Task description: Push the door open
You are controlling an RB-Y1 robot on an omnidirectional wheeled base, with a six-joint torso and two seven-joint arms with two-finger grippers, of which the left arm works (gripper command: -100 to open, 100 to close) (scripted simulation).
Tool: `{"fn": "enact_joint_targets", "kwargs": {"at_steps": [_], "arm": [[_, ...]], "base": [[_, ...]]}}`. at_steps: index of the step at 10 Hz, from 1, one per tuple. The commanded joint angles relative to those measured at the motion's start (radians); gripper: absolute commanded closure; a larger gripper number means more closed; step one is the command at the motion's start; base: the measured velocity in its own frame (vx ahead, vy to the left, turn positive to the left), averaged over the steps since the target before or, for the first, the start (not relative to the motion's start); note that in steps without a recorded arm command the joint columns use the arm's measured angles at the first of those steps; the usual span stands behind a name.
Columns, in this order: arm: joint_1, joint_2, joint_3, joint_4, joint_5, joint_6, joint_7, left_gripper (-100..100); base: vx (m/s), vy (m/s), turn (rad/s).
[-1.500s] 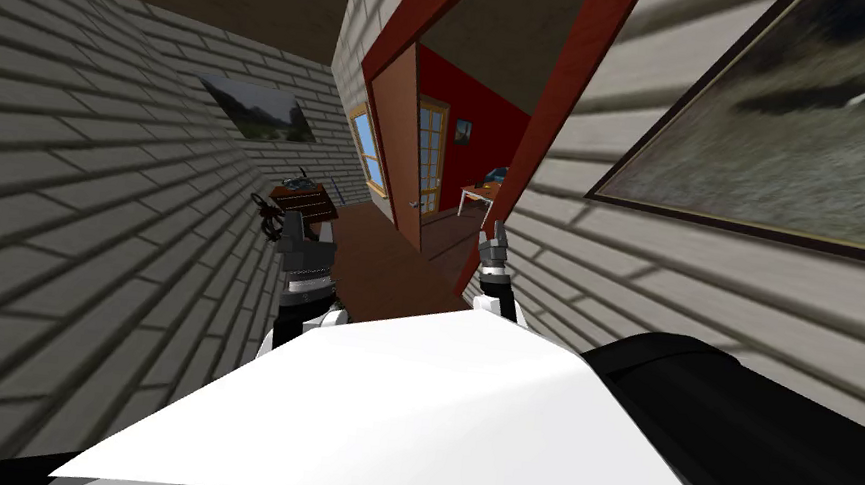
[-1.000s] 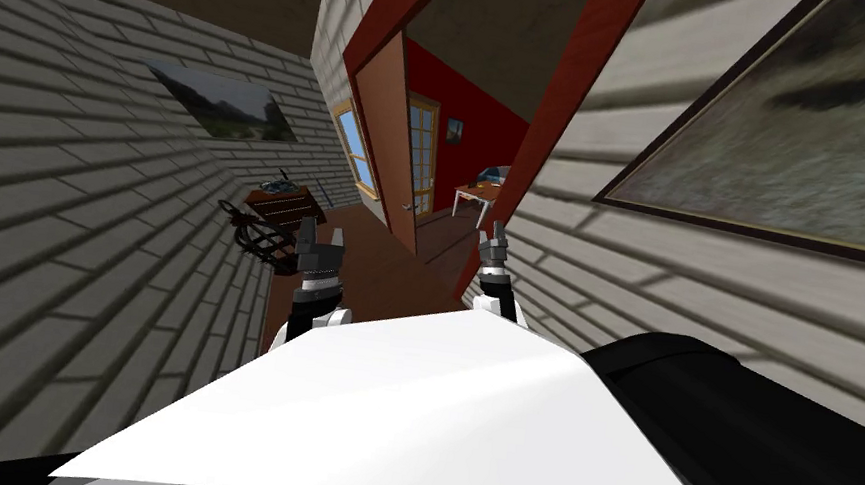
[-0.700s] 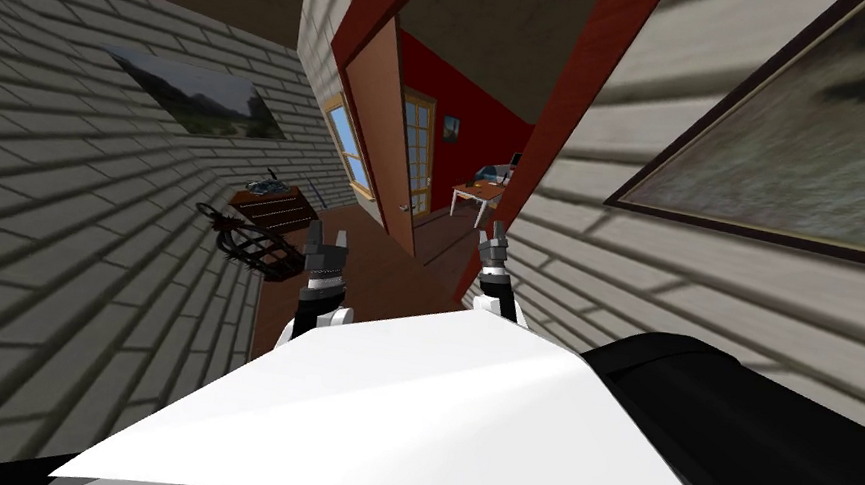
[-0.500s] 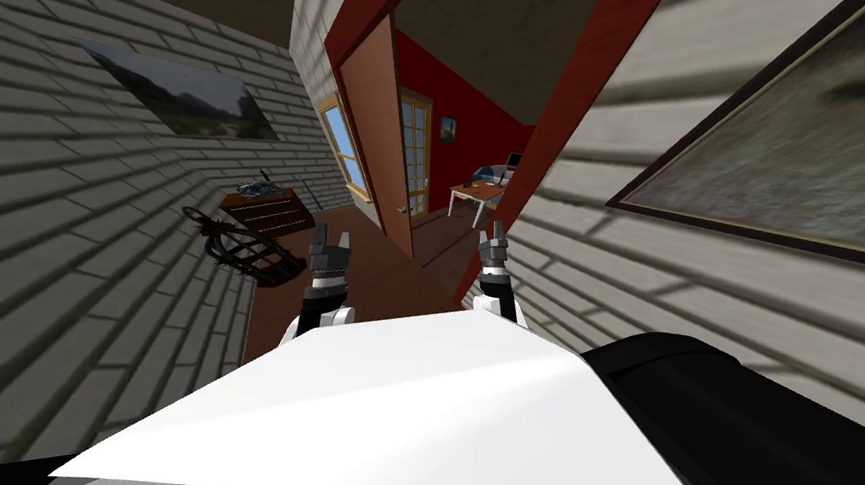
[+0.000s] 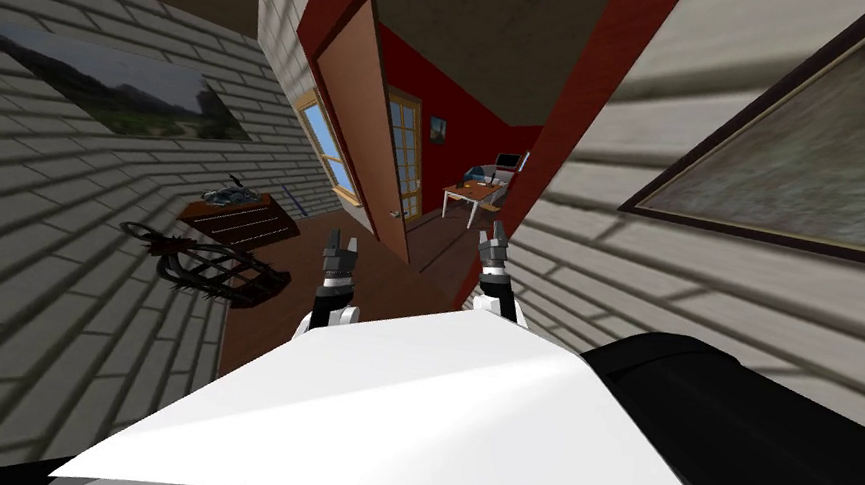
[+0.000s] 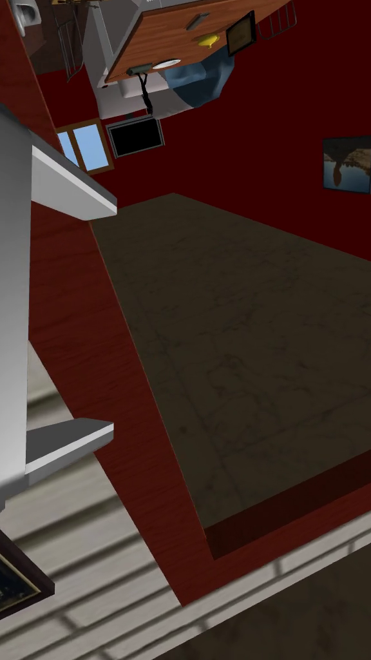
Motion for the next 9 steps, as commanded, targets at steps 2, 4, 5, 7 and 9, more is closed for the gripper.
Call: {"fn": "enact_joint_targets", "kwargs": {"at_steps": [2,4,5,7,9], "arm": [[-0.022,0.006,-0.003,0.058,0.004,-0.008,-0.005,-100],[-0.033,0.009,-0.004,0.089,0.006,-0.013,-0.008,-100],[-0.038,0.01,-0.005,0.105,0.007,-0.016,-0.009,-100],[-0.05,0.011,-0.006,0.136,0.009,-0.022,-0.011,-100],[-0.061,0.013,-0.008,0.168,0.011,-0.027,-0.014,-100]], "base": [[0.156,0.055,-0.117],[0.125,0.052,-0.099],[0.088,0.034,-0.104],[0.073,0.042,-0.085],[0.075,0.06,-0.085]]}}
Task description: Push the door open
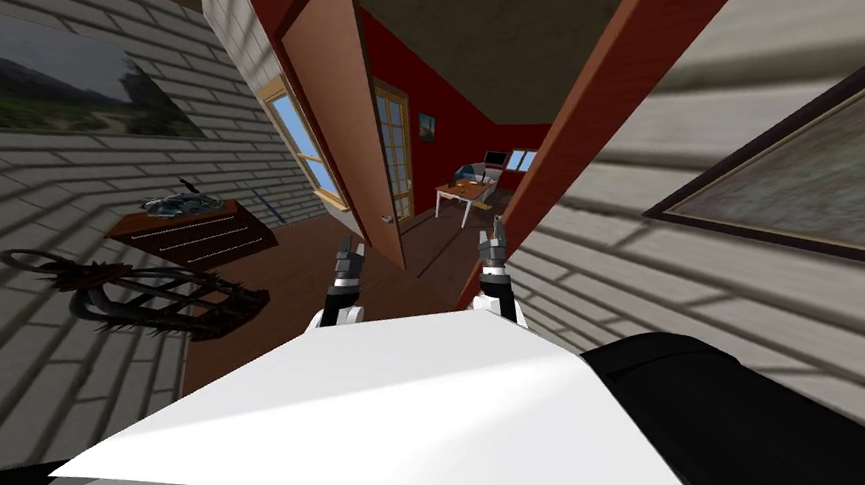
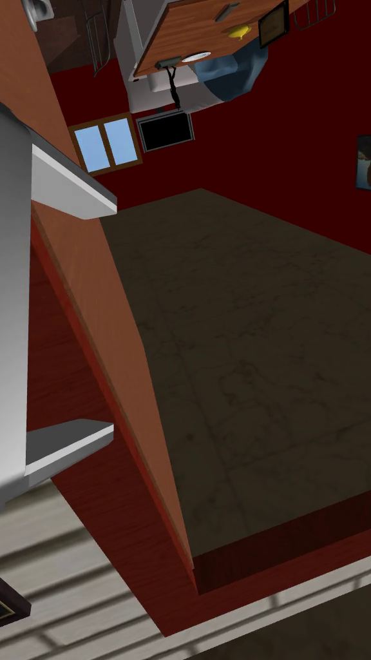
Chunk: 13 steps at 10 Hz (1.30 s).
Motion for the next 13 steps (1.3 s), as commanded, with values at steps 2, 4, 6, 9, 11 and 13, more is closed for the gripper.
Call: {"fn": "enact_joint_targets", "kwargs": {"at_steps": [2,4,6,9,11,13], "arm": [[-0.02,0.005,0.001,0.048,0.004,-0.009,-0.002,-100],[-0.038,0.006,-0.002,0.099,0.007,-0.018,-0.006,-100],[-0.05,0.007,-0.003,0.133,0.009,-0.024,-0.009,-100],[-0.074,0.008,-0.006,0.201,0.014,-0.036,-0.014,-100],[-0.093,0.008,-0.009,0.254,0.017,-0.045,-0.019,-100],[-0.111,0.008,-0.011,0.306,0.02,-0.054,-0.023,-100]], "base": [[0.103,0.042,-0.104],[0.108,0.062,-0.118],[0.123,0.085,-0.121],[0.1,0.081,-0.132],[0.117,0.103,-0.142],[0.085,0.108,-0.127]]}}
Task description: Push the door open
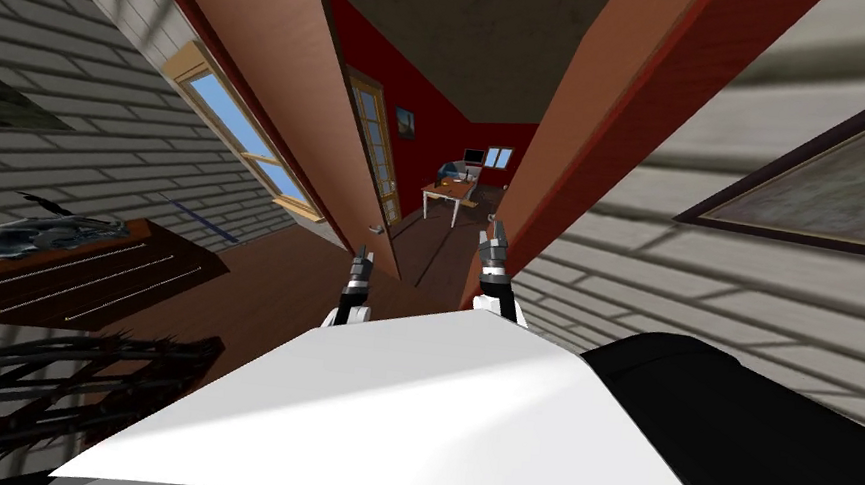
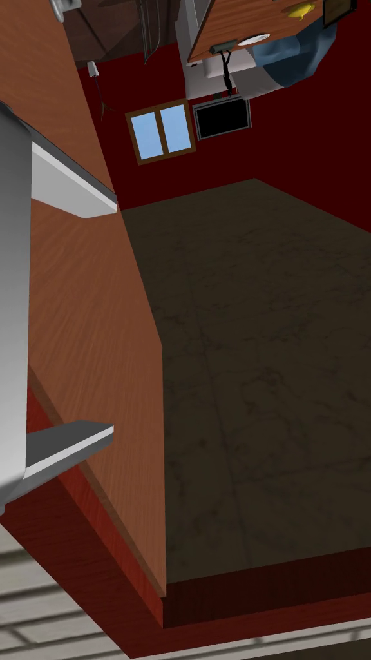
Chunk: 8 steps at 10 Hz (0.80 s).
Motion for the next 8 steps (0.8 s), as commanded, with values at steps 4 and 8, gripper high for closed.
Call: {"fn": "enact_joint_targets", "kwargs": {"at_steps": [4,8], "arm": [[-0.036,-0.002,-0.005,0.104,0.007,-0.018,-0.009,-100],[-0.067,-0.005,-0.009,0.192,0.012,-0.033,-0.016,-100]], "base": [[0.093,0.102,-0.115],[0.091,0.126,-0.137]]}}
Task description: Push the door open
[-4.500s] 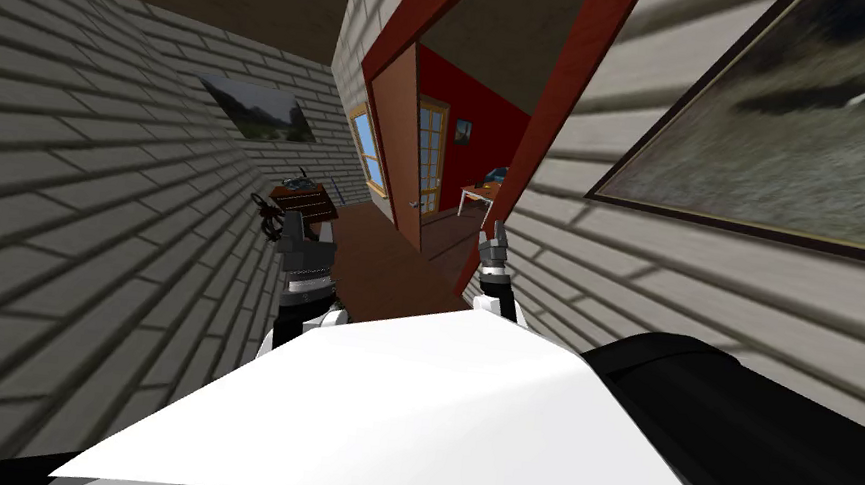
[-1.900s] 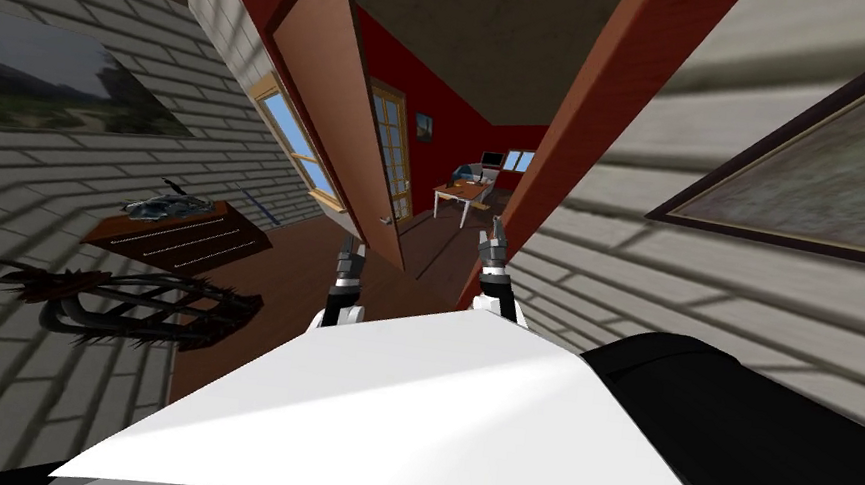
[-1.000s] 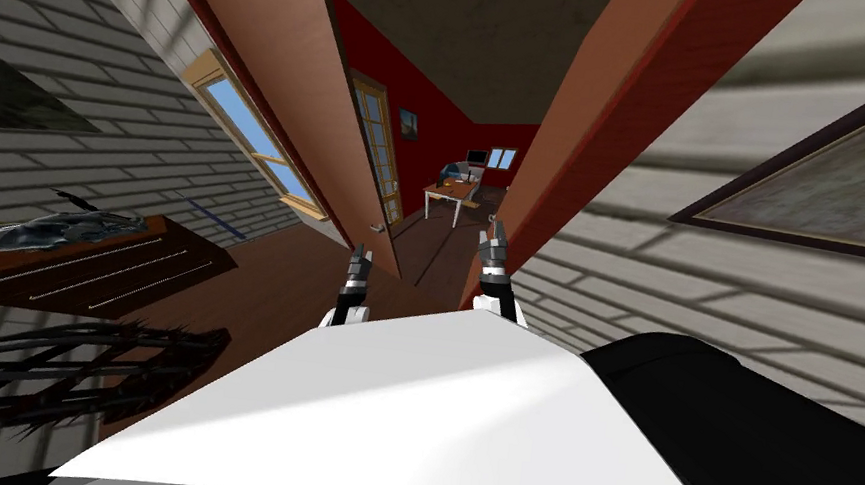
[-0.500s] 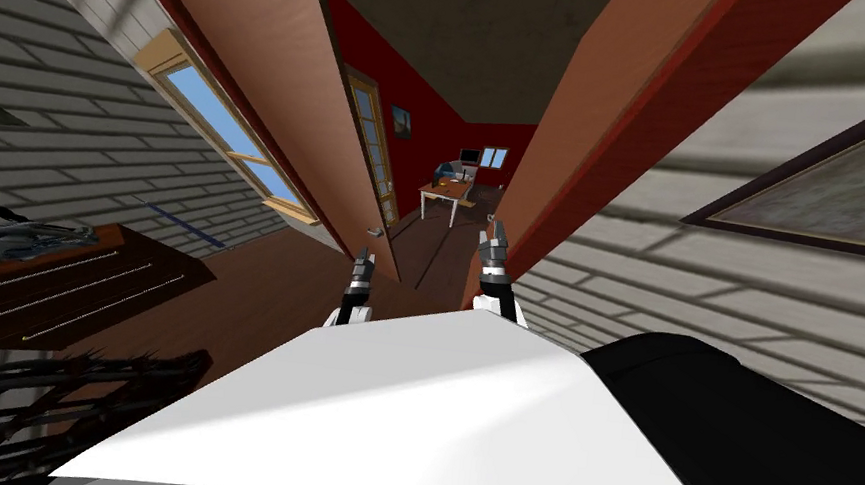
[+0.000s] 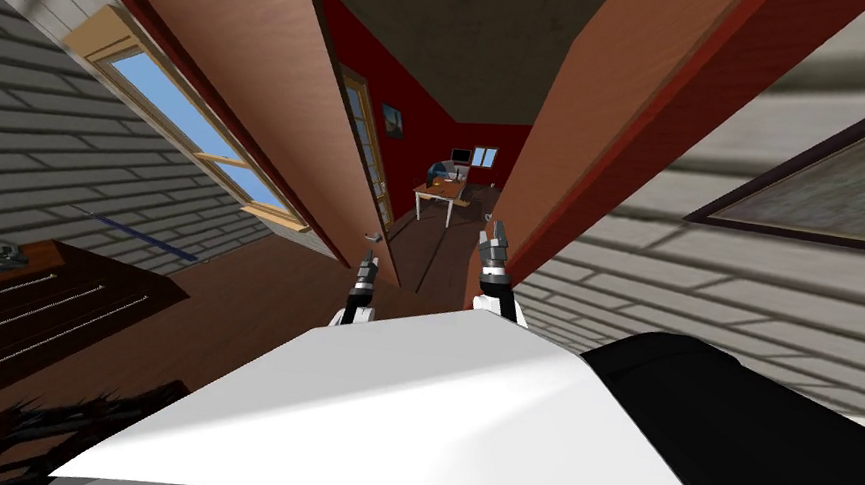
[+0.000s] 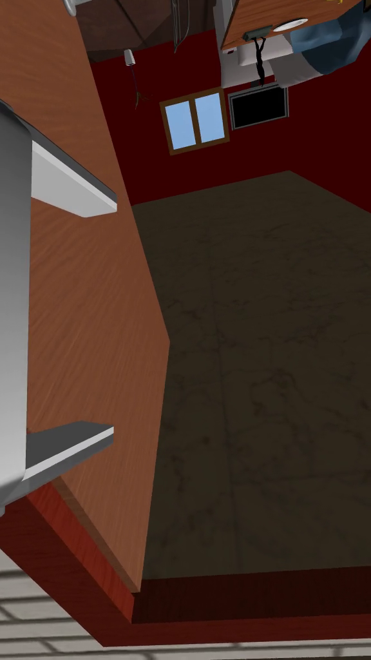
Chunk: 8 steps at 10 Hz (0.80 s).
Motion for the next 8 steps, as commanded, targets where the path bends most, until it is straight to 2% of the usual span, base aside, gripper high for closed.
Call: {"fn": "enact_joint_targets", "kwargs": {"at_steps": [1,3,8], "arm": [[-0.013,0.001,0.0,0.034,0.003,-0.007,-0.001,-100],[-0.031,-0.003,-0.002,0.085,0.006,-0.016,-0.005,-100],[-0.061,-0.011,-0.006,0.169,0.011,-0.031,-0.012,-100]], "base": [[0.068,0.098,-0.087],[0.053,0.107,-0.119],[0.056,0.118,-0.096]]}}
